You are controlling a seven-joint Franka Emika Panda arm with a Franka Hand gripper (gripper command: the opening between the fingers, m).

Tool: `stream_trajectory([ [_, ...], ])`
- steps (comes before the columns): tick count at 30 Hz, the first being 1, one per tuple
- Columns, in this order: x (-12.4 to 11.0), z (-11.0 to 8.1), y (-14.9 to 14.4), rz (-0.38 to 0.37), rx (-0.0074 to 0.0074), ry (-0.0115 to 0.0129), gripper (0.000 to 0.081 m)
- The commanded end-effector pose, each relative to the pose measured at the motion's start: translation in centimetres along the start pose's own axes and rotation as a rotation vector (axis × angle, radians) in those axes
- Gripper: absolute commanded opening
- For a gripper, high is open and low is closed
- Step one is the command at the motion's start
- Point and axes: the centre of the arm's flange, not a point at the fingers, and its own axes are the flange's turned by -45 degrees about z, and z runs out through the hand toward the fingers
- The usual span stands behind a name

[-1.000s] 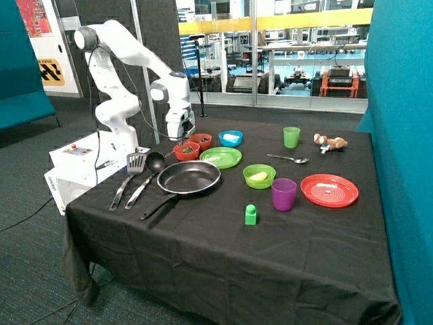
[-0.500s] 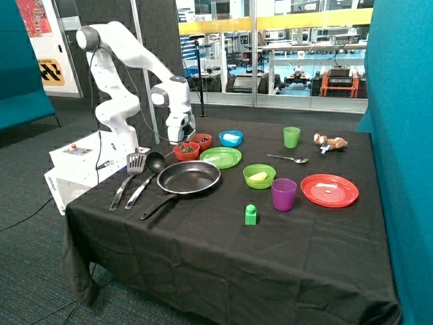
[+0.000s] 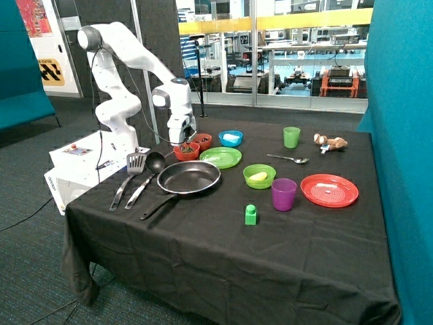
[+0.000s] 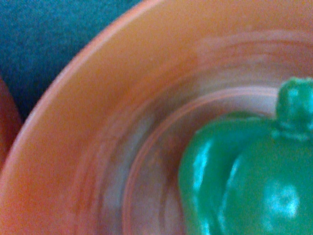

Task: Cook the capsicum and place it on a plate

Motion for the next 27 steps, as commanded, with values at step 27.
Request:
stream_trajectory([
  [27,0.11,0.46,0.08,-0.014,0.0014,-0.0012,0.0583],
])
